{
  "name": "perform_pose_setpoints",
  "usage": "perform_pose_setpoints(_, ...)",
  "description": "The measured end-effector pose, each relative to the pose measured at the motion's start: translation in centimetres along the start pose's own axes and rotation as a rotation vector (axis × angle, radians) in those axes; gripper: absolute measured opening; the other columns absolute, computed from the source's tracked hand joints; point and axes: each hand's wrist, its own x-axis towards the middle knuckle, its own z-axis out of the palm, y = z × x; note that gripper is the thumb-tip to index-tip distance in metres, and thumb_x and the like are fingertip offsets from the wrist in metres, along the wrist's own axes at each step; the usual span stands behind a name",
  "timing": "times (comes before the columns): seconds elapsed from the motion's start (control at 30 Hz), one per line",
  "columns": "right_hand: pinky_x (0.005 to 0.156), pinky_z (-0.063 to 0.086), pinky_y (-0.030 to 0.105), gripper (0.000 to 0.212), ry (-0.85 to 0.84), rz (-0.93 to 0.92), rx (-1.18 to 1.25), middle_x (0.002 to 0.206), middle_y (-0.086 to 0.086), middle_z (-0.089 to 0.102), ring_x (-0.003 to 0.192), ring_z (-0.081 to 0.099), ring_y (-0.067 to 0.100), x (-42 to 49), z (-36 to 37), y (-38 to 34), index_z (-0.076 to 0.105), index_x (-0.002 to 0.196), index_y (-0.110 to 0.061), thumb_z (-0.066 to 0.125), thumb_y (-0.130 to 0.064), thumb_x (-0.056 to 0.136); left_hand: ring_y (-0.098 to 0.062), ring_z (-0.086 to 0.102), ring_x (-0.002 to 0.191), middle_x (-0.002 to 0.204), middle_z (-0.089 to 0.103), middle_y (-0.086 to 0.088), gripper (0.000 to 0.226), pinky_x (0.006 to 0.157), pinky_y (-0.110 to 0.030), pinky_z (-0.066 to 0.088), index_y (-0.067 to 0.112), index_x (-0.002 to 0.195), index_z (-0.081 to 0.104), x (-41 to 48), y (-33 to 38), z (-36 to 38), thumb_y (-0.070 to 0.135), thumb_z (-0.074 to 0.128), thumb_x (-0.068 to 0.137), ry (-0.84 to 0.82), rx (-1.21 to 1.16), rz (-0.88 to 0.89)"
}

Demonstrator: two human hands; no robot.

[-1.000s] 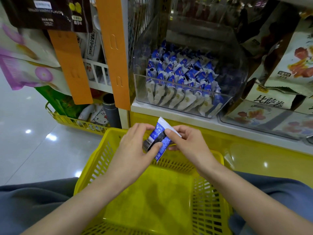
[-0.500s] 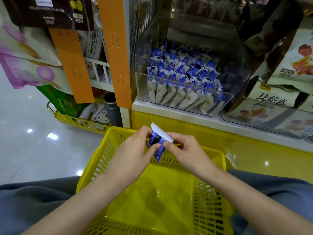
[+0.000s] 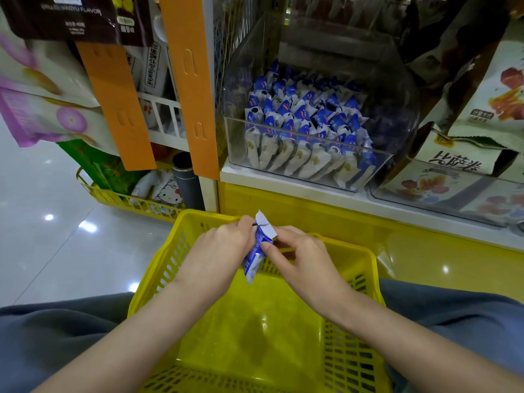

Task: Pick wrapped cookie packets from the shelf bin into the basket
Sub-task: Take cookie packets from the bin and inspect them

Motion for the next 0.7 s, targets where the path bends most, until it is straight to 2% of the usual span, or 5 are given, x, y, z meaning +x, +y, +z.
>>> perform_pose_setpoints(0.13,0.075,0.043,0.018,0.014,-0.004,0.049,0.105,0.093,-0.011,0.064,0.085,0.058,0.002,0.05,0.21,0.01,0.067,0.100,-0.019,0.055,-0.018,0.091,-0.027,0.060,0.081,0.089,0.061,-0.004,0.011,0.061,-0.033,0.041,0.012,0.101,0.046,-0.03,0.04,-0.35,0.020,0.037,0.100,0.034,0.023,0.027)
perform_pose_setpoints(0.27,0.082,0.054,0.041,0.029,-0.064,0.159,0.348,0.102,-0.011,0.067,0.091,0.066,0.017,0.10,0.31,-0.56,0.058,0.112,-0.026,0.065,-0.019,0.085,-0.022,0.047,0.057,0.061,0.049,0.000,0.021,0.055,-0.033,0.034,0.013,0.078,0.047,-0.13,0.17,-0.41,0.019,0.042,0.097,0.139,-0.310,-0.030)
perform_pose_setpoints(0.4,0.090,0.050,0.042,0.041,-0.030,0.195,0.343,0.110,-0.001,0.067,0.098,0.065,0.017,0.70,0.03,-0.39,0.051,0.123,-0.017,0.063,-0.009,0.085,-0.013,0.043,0.051,0.053,0.046,0.005,0.033,0.051,-0.028,0.030,0.024,0.062,0.042,-0.12,0.24,-0.33,0.019,0.043,0.095,0.202,-0.487,-0.057)
perform_pose_setpoints(0.57,0.087,0.051,0.039,0.040,0.017,0.190,0.305,0.103,-0.002,0.069,0.093,0.066,0.013,0.82,-0.04,-0.16,0.046,0.123,-0.019,0.060,-0.009,0.087,-0.004,0.056,0.061,0.067,0.063,0.005,0.014,0.056,-0.015,0.041,0.022,0.089,0.065,-0.03,0.49,0.18,0.020,0.051,0.092,0.213,-0.533,-0.081)
perform_pose_setpoints(0.7,0.088,0.051,0.040,0.038,0.011,0.190,0.290,0.104,0.001,0.069,0.094,0.065,0.014,0.77,0.16,0.11,0.046,0.124,-0.017,0.058,-0.009,0.088,-0.017,0.065,0.088,0.096,0.070,-0.003,0.034,0.079,-0.037,0.053,0.015,0.117,0.061,0.03,0.77,0.47,0.012,0.055,0.083,0.141,-0.554,-0.127)
